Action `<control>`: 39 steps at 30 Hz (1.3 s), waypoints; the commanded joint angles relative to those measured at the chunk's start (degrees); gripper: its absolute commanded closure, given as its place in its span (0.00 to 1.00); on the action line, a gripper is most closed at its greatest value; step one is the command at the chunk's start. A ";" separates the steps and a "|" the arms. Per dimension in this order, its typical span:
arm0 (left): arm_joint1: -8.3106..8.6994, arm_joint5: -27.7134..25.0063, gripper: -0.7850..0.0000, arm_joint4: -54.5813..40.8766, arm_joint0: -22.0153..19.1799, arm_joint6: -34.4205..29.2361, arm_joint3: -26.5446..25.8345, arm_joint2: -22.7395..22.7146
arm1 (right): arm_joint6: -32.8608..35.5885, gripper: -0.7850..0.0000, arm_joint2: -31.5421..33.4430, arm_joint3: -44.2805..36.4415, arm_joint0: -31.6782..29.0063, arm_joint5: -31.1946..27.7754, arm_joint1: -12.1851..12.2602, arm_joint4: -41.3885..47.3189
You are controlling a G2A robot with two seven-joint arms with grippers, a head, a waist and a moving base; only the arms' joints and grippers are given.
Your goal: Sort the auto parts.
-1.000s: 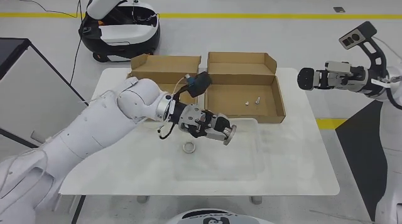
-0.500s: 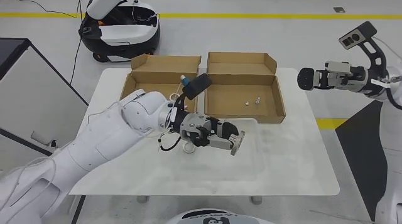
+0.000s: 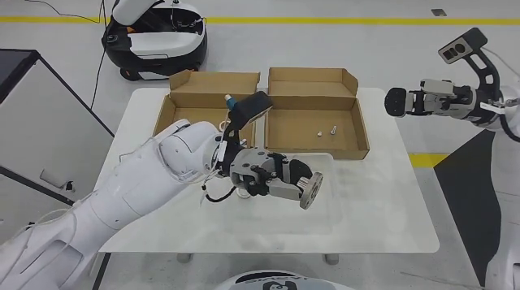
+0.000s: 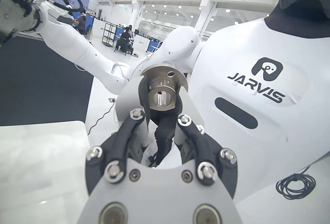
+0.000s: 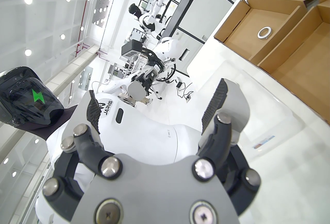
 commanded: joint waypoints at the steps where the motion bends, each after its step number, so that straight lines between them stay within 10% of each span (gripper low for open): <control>1: 0.02 0.00 1.00 0.06 -0.04 0.00 0.03 0.05 | 0.00 0.00 0.00 0.00 0.00 0.00 0.00 0.00; 39: -0.29 0.00 1.00 -0.83 0.90 1.65 -2.33 -0.03 | 0.00 0.00 0.00 0.00 0.00 0.00 0.00 0.00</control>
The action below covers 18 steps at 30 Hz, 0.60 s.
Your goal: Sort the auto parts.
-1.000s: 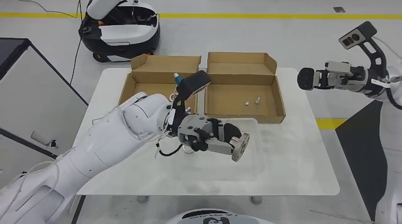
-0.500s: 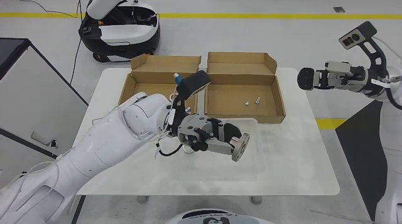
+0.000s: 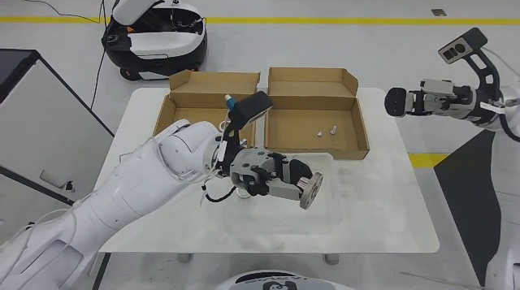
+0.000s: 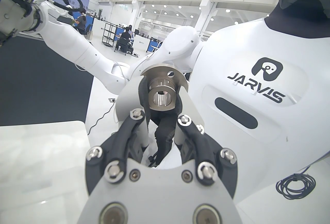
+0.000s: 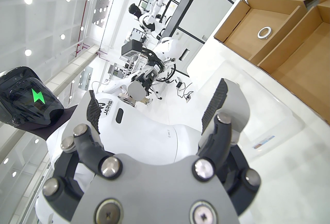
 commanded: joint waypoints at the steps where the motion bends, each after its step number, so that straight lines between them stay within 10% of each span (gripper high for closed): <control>1: -0.36 -0.02 1.00 -1.71 0.87 1.69 -2.41 -0.34 | 0.00 0.00 0.00 0.00 0.00 0.00 0.00 0.00; 18: -4.10 -0.02 1.00 -15.83 6.38 -0.63 -6.75 -6.26 | 0.00 0.00 0.00 0.00 0.00 0.00 0.00 0.00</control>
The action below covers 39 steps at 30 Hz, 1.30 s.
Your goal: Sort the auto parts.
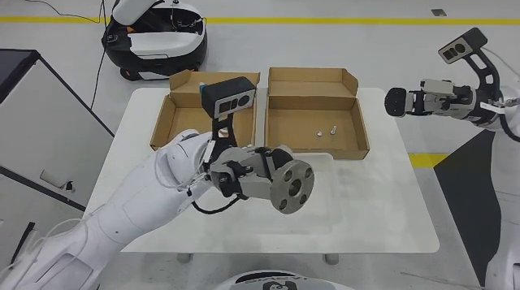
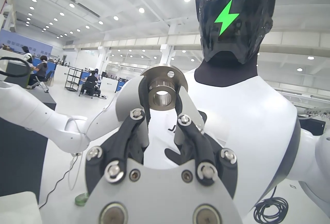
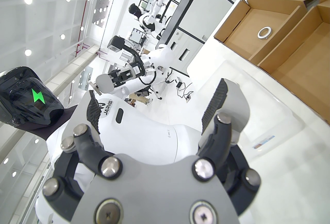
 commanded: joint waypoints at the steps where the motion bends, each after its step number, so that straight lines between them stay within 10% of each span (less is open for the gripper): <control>1: -0.37 0.00 1.00 -0.78 0.52 0.00 0.14 -0.56 | 0.00 0.00 0.00 0.00 0.00 0.00 0.00 0.00; 39: -10.11 6.64 1.00 -19.70 9.79 -6.66 -1.69 -12.30 | 0.00 0.00 0.00 0.00 0.00 0.00 0.00 0.00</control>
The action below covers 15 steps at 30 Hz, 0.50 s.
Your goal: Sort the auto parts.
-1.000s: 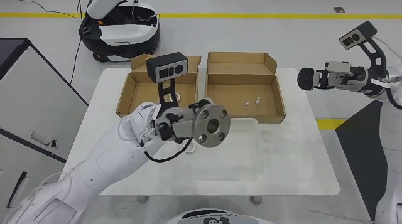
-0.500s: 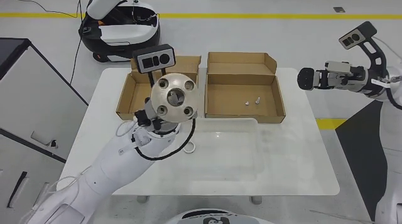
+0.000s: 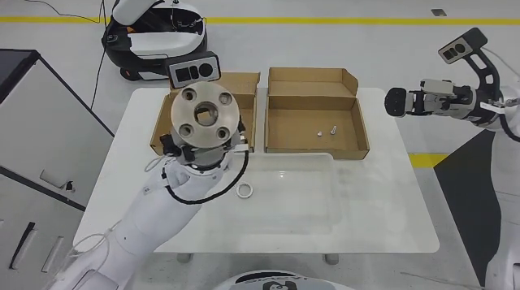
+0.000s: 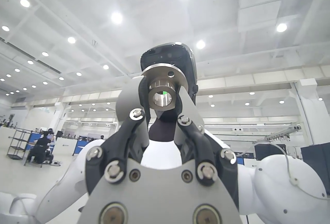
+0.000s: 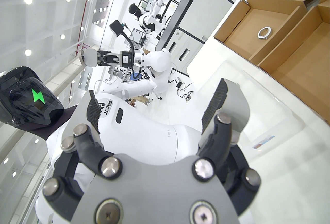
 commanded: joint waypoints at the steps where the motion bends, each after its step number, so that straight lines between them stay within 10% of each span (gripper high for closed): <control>1: -0.45 0.95 1.00 1.77 0.57 -0.92 0.91 -1.24 | 0.00 0.00 0.00 0.00 0.00 0.00 0.00 0.00; 15: -2.37 3.12 1.00 7.22 1.97 -3.09 2.72 -2.92 | 0.00 0.00 0.00 0.00 0.00 0.00 0.00 0.00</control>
